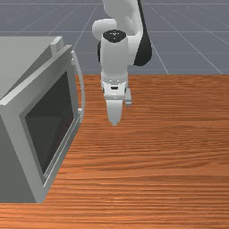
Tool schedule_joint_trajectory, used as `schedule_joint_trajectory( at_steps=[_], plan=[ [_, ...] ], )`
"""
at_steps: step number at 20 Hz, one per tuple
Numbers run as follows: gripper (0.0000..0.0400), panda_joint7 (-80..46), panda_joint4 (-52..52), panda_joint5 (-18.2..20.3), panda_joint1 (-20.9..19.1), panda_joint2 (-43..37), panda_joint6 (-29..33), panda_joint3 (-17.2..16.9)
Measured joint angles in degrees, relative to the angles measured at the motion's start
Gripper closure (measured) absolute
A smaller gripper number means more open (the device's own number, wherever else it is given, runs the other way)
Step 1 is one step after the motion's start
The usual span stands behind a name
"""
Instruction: Open the microwave
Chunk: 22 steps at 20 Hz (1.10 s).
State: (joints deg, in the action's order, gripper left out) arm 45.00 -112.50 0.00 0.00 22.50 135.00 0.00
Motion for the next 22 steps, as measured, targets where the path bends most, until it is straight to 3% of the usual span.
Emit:
schedule_joint_trajectory(
  at_steps=[1, 2, 4, 5, 6, 7, 9, 11, 13, 22],
  plan=[
    [0.0151, 0.0, 0.0, 0.0, 0.0, 0.0, 0.0, 0.0],
    [0.0092, -1.09, -0.22, 0.09, 0.14, -0.3, -0.28, -0.21],
    [0.0034, -2.15, -0.36, 0.18, 0.22, -0.78, -0.53, -0.45],
    [0.0175, -13.06, -6.72, -0.24, 0.34, -7.88, -7.15, -1.97],
    [0.0262, -24.0, -9.12, 0.1, -0.44, -15.87, -12.79, -3.51],
    [0.0315, -35.71, -10.02, 0.62, -1.55, -21.46, -15.98, -4.51],
    [0.0368, -61.01, -11.92, 1.87, -2.99, -26.82, -18.07, -4.6],
    [0.0388, -74.98, -12.7, 2.65, -2.52, -28.41, -18.42, -3.95],
    [0.0396, -80.18, -13.25, 3.17, -2.45, -29.12, -18.6, -4.11],
    [0.04, -83.05, -9.67, 3.85, -3.29, -31.99, -22.69, -7.4]
  ],
)
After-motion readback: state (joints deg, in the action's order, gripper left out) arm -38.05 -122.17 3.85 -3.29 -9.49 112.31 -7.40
